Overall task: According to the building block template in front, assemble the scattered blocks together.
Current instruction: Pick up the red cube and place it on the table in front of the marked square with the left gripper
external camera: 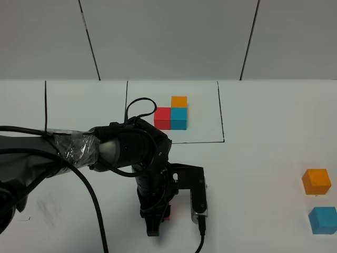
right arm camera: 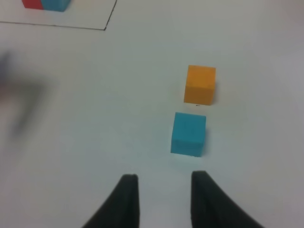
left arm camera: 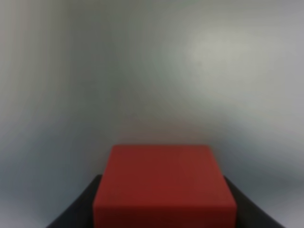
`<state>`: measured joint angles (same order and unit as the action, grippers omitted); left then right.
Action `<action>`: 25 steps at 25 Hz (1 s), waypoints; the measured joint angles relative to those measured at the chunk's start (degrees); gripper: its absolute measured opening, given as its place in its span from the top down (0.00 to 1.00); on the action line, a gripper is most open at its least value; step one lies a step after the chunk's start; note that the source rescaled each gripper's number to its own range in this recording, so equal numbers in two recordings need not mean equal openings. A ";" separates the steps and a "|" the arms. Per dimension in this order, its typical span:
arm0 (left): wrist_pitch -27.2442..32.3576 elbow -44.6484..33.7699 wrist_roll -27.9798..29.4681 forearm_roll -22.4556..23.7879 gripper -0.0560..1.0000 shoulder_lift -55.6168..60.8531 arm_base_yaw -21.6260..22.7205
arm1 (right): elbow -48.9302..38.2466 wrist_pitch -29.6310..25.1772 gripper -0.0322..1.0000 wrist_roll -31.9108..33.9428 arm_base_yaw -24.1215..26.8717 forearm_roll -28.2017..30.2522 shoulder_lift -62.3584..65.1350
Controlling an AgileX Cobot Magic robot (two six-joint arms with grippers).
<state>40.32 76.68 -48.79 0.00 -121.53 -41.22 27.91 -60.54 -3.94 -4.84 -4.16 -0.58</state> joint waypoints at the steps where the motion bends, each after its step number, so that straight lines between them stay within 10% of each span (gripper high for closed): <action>1: 0.19 0.00 0.00 0.00 0.93 0.00 0.00 | 0.00 0.00 0.97 0.00 0.00 0.00 0.00; 11: 1.25 0.00 0.10 0.00 0.89 0.00 0.00 | 0.00 0.00 0.97 0.00 0.00 0.00 0.00; 19: 1.25 0.00 0.11 -0.97 0.11 0.12 0.00 | 0.00 0.00 0.97 0.00 0.00 0.00 0.00; 25: 1.35 0.00 0.73 -0.90 0.00 5.96 0.00 | 0.00 0.00 0.97 0.00 0.00 0.00 0.00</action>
<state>41.67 76.68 -48.06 -0.90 -115.57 -41.22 27.91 -60.54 -3.94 -4.84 -4.16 -0.58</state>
